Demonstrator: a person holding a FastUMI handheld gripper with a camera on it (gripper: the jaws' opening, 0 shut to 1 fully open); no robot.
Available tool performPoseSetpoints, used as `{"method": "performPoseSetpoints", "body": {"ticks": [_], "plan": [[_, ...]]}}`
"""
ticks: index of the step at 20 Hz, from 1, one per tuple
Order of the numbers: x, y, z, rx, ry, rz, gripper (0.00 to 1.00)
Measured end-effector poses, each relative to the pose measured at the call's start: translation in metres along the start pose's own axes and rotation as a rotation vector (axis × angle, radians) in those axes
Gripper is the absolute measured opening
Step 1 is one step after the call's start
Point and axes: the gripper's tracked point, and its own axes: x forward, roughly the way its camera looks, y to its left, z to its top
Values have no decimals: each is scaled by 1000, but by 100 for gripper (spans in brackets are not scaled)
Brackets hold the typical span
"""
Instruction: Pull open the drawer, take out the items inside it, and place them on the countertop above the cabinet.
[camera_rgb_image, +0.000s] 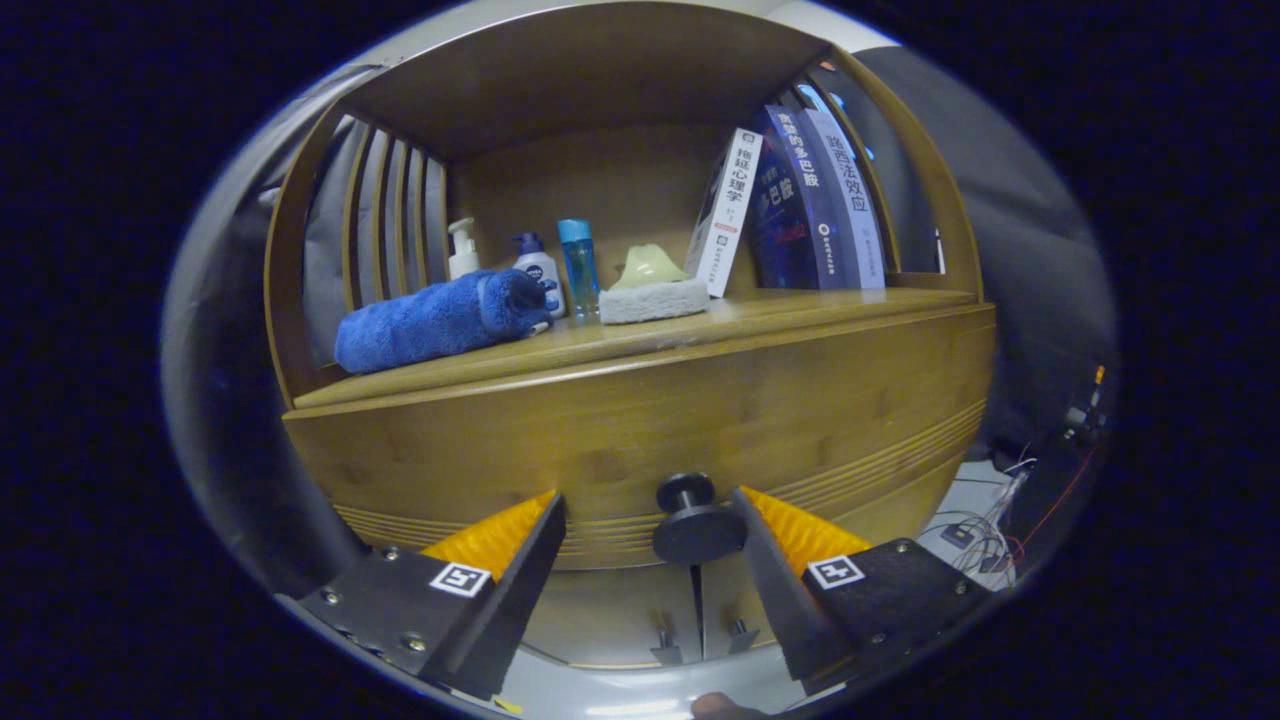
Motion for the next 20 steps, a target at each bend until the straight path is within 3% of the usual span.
{"method": "performPoseSetpoints", "body": {"ticks": [10, 17, 20], "plan": [[-55, 12, 65, 30, -54, 72, 99], [-123, 17, 128, -84, -84, 103, 99], [-155, 26, 159, -76, -92, 145, 99]]}}
